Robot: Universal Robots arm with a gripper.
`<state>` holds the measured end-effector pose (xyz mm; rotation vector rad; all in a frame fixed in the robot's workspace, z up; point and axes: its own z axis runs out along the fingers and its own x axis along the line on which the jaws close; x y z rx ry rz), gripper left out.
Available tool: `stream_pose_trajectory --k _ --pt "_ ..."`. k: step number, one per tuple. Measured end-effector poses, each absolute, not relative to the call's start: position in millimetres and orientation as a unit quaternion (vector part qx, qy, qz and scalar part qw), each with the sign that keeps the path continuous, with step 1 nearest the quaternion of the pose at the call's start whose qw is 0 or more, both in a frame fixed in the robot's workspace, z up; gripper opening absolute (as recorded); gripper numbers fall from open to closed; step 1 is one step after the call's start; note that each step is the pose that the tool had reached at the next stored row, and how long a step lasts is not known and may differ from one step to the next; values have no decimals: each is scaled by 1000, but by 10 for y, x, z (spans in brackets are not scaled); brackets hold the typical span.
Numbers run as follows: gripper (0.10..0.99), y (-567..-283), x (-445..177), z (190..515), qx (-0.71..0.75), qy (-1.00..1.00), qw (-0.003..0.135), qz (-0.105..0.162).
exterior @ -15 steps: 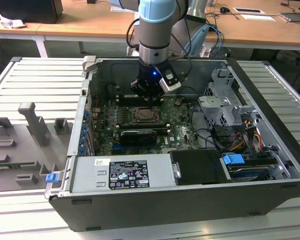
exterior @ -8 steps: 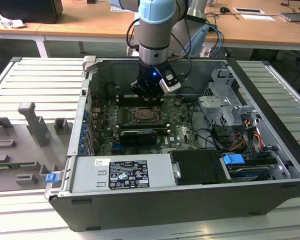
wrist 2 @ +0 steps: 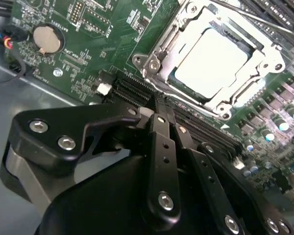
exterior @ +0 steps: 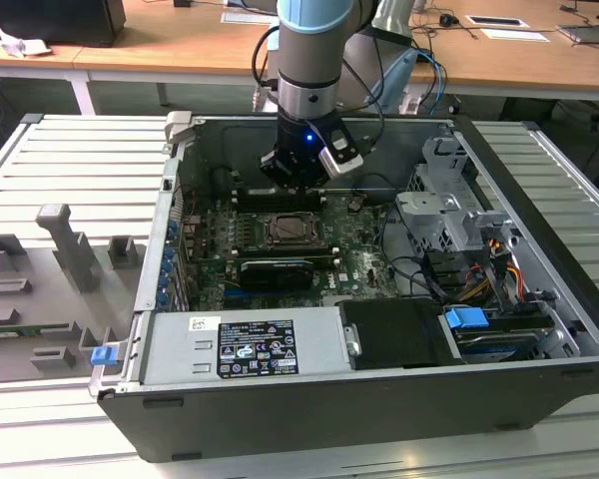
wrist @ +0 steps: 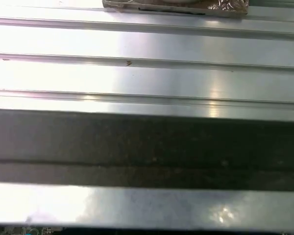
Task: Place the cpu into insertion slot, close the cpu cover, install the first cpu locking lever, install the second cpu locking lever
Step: 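Install the first cpu locking lever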
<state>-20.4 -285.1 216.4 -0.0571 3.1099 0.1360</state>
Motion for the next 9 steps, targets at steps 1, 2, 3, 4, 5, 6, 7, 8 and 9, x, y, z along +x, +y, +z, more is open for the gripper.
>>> stream_pose_trajectory --k 1,2,3,4,5,6,7,8,9 --pt "106 -2856 -204 2164 -18 999 14 44" --pt "106 -2867 -204 2164 -18 999 14 44" --pt "106 -2892 -204 2164 -18 999 14 44" --pt "106 -2912 -204 2164 -18 999 14 44" --pt "106 -2922 -204 2164 -18 999 14 44" --pt "106 -2930 -204 2164 -18 999 14 44" --pt "106 -2938 -204 2164 -18 999 14 44" --pt "106 -2944 -204 2164 -18 999 14 44" --pt "106 -2956 -204 2164 -18 999 14 44"
